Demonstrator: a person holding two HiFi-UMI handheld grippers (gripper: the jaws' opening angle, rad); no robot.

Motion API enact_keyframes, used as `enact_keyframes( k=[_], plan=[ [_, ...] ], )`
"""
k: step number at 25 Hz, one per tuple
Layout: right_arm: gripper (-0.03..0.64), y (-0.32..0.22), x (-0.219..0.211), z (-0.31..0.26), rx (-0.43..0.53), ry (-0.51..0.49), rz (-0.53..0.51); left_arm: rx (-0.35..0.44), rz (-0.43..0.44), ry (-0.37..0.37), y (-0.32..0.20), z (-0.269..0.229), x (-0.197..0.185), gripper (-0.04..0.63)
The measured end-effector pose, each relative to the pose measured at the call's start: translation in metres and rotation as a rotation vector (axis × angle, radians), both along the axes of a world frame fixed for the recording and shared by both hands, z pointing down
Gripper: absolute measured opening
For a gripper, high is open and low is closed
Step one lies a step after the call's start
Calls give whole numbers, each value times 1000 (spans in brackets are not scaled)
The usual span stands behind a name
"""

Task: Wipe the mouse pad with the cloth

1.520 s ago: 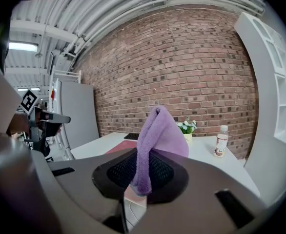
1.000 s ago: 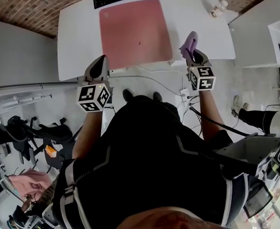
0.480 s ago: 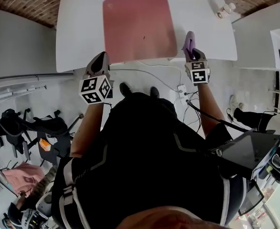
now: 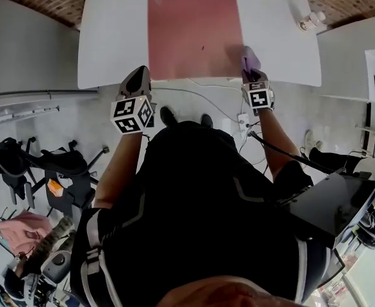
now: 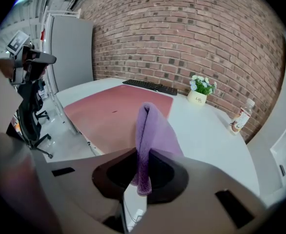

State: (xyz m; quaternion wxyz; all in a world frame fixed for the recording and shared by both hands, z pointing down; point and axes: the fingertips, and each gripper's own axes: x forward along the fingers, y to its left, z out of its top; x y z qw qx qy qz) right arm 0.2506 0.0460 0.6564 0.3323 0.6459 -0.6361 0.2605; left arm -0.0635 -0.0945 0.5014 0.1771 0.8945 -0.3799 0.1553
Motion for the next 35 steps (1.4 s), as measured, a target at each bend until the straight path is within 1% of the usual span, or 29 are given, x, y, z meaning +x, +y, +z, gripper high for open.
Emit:
enact_keyframes(
  k=[5, 10, 18, 24, 27, 35],
  plan=[
    [55, -6, -22, 5, -31, -26, -28, 1, 4, 7, -4, 2, -4, 2],
    [55, -17, -38, 11, -27, -68, -11, -26, 23, 19, -4, 6, -6, 2],
    [55, -33, -62, 8, -24, -136, 2, -29, 45, 30, -7, 6, -11, 2],
    [55, -41, -82, 14, -41, -160, 0, -38, 22, 10, -12, 5, -19, 2],
    [55, -46, -96, 12, -46, -174, -22, -29, 30, 17, -15, 2, -22, 2],
    [55, -63, -134, 11, -63, -215, -84, -42, 30, 25, -21, 3, -29, 2]
  ],
)
